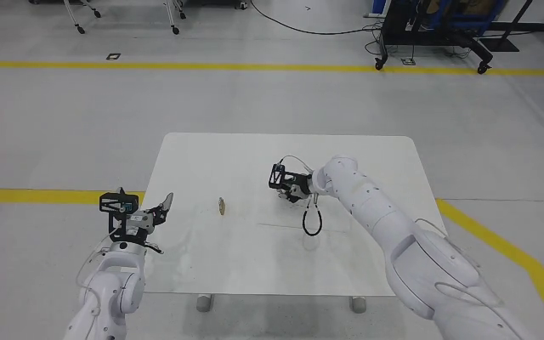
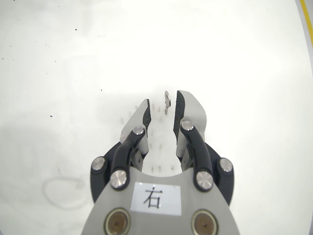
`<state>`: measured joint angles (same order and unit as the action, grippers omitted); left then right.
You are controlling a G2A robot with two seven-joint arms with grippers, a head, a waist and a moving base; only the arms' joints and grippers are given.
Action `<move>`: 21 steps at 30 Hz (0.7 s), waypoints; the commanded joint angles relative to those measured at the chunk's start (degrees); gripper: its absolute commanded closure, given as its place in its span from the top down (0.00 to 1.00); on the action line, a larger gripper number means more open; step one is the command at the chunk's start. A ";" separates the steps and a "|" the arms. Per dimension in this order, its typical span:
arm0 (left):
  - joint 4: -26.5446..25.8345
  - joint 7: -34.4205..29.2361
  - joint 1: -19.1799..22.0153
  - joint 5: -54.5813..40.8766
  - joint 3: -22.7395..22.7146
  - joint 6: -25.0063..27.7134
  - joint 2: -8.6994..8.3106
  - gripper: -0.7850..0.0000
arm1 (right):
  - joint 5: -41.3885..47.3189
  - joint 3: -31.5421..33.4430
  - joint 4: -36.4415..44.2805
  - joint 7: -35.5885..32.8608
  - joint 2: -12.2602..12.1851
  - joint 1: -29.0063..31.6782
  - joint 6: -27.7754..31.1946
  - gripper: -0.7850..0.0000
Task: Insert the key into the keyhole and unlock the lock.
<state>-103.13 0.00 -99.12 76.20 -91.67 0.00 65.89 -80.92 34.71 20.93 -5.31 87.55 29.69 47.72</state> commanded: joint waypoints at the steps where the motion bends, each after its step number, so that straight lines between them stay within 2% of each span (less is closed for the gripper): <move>1: 0.00 0.00 0.00 0.00 0.00 0.00 0.00 1.00 | -0.02 -0.17 -0.75 0.12 0.32 -0.22 -0.12 0.09; 3: 0.00 0.00 0.00 0.00 0.00 0.00 0.00 1.00 | -0.12 -0.39 -1.37 0.29 0.65 -0.45 -0.04 0.00; 13: 0.00 0.00 0.00 0.00 0.00 0.00 0.00 1.00 | -1.25 -1.18 -3.59 2.98 1.52 -1.32 0.17 0.00; 21: 0.00 0.00 0.00 0.00 0.00 0.00 0.00 1.00 | -3.65 -1.59 -3.34 11.13 0.64 -1.12 1.20 0.00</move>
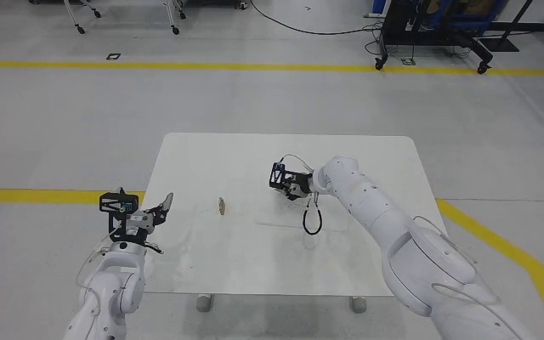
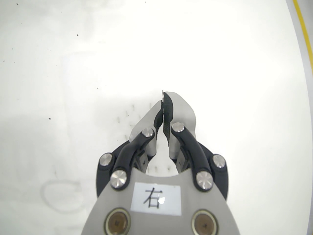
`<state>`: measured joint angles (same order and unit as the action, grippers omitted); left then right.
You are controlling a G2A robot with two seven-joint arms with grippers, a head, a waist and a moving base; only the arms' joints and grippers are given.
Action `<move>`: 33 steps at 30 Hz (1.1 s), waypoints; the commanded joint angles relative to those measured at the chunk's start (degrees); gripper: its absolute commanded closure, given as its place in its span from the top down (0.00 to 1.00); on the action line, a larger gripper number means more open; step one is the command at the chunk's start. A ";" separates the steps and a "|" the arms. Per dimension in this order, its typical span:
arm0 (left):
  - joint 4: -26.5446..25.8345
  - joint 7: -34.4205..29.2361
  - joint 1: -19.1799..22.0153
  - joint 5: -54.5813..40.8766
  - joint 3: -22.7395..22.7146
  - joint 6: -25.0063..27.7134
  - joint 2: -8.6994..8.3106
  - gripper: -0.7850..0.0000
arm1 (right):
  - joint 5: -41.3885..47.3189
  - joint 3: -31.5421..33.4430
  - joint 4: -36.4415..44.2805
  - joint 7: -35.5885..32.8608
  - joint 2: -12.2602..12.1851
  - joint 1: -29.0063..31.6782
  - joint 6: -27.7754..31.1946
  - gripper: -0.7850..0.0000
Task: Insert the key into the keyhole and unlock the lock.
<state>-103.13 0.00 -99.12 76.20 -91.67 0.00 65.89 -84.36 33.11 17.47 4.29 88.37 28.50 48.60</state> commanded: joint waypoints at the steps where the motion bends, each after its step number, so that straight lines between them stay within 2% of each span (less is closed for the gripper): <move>1: 0.00 0.00 0.00 0.00 0.00 0.00 0.00 1.00 | -0.53 0.05 0.12 3.31 -0.45 0.12 0.49 0.00; 7: 0.00 0.00 0.00 0.00 0.00 0.00 0.00 1.00 | -1.69 0.48 0.06 12.11 -2.12 0.68 2.88 0.00; 21: -0.60 0.88 -0.54 0.71 -0.15 -0.34 0.04 1.00 | -1.32 0.68 0.56 12.47 -2.26 1.37 2.45 0.00; 24: -3.94 0.93 -2.15 0.08 -0.27 2.40 0.01 1.00 | -0.12 1.48 2.02 14.36 -2.85 2.10 3.32 0.00; 28: -9.40 -2.45 -3.03 3.67 0.38 6.99 -0.30 1.00 | -1.68 1.48 3.62 18.79 -4.06 2.63 6.32 0.00; 33: -13.84 -7.12 -1.29 12.03 6.24 7.75 -0.16 1.00 | -3.57 1.40 4.80 22.50 -5.25 3.43 7.64 0.00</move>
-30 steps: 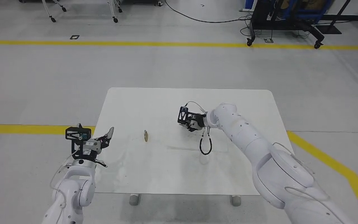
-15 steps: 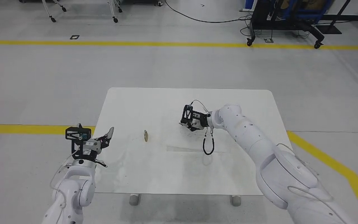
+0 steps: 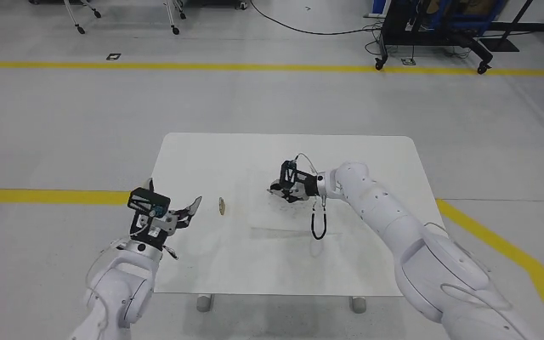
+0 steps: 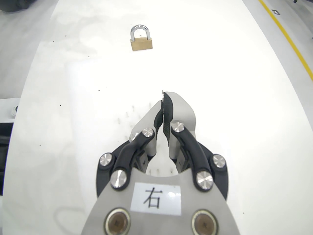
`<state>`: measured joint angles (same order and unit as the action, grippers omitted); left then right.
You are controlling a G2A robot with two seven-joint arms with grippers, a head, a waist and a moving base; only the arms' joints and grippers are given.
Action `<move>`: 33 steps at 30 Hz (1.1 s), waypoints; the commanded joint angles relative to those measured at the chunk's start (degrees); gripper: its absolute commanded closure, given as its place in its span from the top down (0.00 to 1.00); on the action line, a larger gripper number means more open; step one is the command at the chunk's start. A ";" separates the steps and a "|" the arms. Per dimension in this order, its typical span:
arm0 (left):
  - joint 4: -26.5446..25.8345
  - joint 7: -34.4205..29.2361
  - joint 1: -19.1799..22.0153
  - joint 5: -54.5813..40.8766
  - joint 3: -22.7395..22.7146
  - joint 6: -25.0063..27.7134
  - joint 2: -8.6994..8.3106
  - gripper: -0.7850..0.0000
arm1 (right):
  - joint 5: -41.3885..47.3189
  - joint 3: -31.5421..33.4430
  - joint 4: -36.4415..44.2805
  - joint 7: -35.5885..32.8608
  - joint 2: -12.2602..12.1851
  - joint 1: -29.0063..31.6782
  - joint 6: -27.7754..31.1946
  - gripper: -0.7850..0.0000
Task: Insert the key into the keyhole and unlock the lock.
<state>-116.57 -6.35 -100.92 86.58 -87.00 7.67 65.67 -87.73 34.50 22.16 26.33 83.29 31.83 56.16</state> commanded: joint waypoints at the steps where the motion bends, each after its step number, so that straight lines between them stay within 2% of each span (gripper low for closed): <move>1: -0.68 -1.60 1.21 3.20 3.06 0.22 0.14 1.00 | -0.32 0.07 0.28 1.09 -0.35 0.24 0.37 0.00; 6: 1.42 -6.89 6.03 11.22 10.91 -0.46 0.75 1.00 | -0.01 0.76 0.20 3.74 -1.18 0.28 1.61 0.00; 14: 10.71 -13.26 15.87 15.07 20.58 -2.12 2.51 1.00 | 0.71 1.09 0.48 6.34 -1.96 0.46 1.84 0.00; 21: 16.36 -17.11 22.43 17.20 25.96 -5.54 4.16 1.00 | 3.41 0.74 0.14 6.16 -1.85 0.65 1.84 0.00; 33: 26.62 -22.69 30.36 16.46 32.54 -9.17 7.16 1.00 | 8.01 -3.47 -3.26 12.73 -2.76 0.72 1.84 0.00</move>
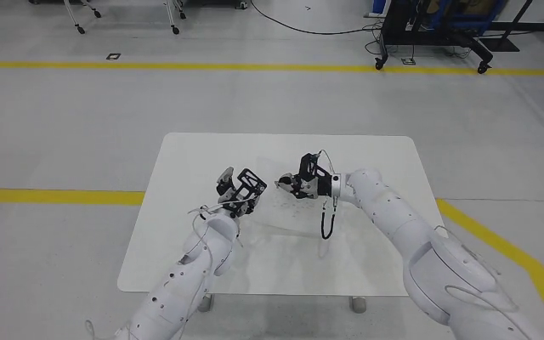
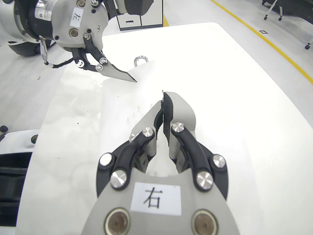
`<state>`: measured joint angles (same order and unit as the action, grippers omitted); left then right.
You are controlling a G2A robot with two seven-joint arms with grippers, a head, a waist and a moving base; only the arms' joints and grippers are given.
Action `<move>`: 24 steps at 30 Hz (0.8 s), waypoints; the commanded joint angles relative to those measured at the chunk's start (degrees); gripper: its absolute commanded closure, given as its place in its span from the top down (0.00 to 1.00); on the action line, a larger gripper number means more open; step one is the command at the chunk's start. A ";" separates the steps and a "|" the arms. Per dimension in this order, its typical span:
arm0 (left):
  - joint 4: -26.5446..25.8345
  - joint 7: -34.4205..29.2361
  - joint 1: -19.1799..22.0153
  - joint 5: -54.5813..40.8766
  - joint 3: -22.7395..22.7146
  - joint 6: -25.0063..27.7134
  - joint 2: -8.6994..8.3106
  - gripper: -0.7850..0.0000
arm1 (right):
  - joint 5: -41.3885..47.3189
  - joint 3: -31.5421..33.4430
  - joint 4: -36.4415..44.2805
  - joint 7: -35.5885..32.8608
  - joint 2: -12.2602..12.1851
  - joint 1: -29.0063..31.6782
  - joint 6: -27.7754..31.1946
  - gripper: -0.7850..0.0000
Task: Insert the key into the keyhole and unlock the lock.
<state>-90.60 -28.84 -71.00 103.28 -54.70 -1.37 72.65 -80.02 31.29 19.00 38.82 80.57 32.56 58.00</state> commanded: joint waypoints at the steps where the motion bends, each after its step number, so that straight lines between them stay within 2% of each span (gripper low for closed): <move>1: 1.29 -0.44 0.88 -0.49 0.44 -0.24 0.37 1.00 | 0.57 -0.61 -0.20 0.50 -0.11 -0.04 0.00 0.00; 16: 5.97 0.12 3.34 -4.45 -0.46 0.84 1.79 1.00 | 6.12 -7.20 -0.04 4.38 -1.07 -0.59 0.00 0.00; 21: 4.68 1.86 2.80 -6.64 -2.33 1.57 1.77 1.00 | 8.26 -9.04 0.24 6.29 -1.61 -0.92 0.00 0.00; 24: 1.39 3.85 1.16 -11.58 -6.36 3.60 1.27 1.00 | 9.60 -9.93 2.05 7.47 -2.43 -0.76 0.00 0.00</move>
<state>-87.84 -25.79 -69.09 94.31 -59.30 1.28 74.12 -71.07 21.46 20.39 46.36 78.43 31.69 58.00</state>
